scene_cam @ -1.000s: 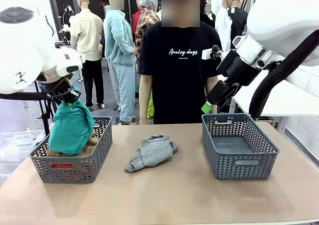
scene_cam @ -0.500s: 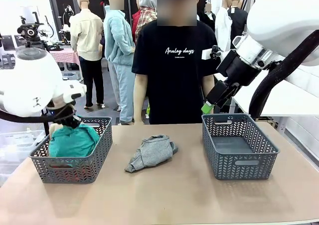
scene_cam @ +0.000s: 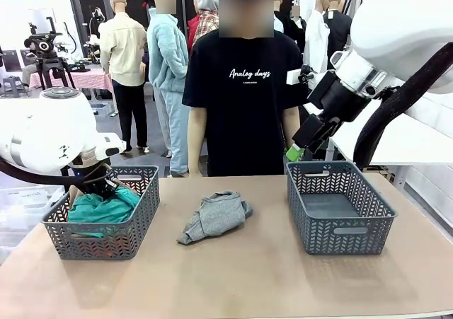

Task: Sort the tops and bottoms.
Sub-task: Sort the clothes according to human instructions.

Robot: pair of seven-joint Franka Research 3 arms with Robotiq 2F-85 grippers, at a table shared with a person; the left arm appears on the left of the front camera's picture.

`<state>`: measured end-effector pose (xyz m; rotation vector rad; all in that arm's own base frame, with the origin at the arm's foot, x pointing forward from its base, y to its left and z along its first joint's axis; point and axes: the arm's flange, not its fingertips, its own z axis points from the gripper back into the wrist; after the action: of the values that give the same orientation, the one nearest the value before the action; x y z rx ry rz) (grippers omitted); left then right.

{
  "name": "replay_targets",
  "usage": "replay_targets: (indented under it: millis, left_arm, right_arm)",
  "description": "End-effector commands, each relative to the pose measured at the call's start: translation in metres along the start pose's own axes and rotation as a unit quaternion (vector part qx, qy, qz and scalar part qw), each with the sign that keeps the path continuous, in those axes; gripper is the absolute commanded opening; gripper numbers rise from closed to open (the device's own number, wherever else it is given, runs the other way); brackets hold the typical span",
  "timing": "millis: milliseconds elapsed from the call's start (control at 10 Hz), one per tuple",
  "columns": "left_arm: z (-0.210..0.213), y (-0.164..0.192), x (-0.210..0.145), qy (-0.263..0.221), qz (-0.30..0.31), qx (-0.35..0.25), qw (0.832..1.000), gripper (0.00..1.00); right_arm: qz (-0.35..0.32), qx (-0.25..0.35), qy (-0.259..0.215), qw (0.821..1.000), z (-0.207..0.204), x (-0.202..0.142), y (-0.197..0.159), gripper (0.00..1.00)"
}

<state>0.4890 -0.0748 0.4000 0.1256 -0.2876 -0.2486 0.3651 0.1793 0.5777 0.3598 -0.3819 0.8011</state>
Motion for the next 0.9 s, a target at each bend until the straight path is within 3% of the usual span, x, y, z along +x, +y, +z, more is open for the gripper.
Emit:
replay_targets:
  millis: [0, 100, 600, 800]
  left_arm:
    - [0.014, 0.001, 0.001, 0.000, -0.005, -0.006, 1.000, 0.00]
    - [0.021, 0.001, 0.001, 0.002, -0.005, -0.008, 1.000, 0.00]
    - [0.066, -0.002, -0.001, -0.001, 0.004, -0.003, 1.000, 1.00]
    - [0.087, -0.004, -0.002, -0.025, 0.004, -0.014, 1.000, 1.00]
  right_arm:
    - [0.002, -0.004, 0.002, 1.000, 0.000, 0.000, 0.000, 1.00]
    - [0.002, -0.004, 0.002, 1.000, 0.000, 0.000, 0.000, 1.00]
    - [0.002, -0.004, 0.002, 1.000, 0.000, 0.000, 0.000, 1.00]
    - [0.002, -0.004, 0.002, 1.000, 0.000, 0.000, 0.000, 1.00]
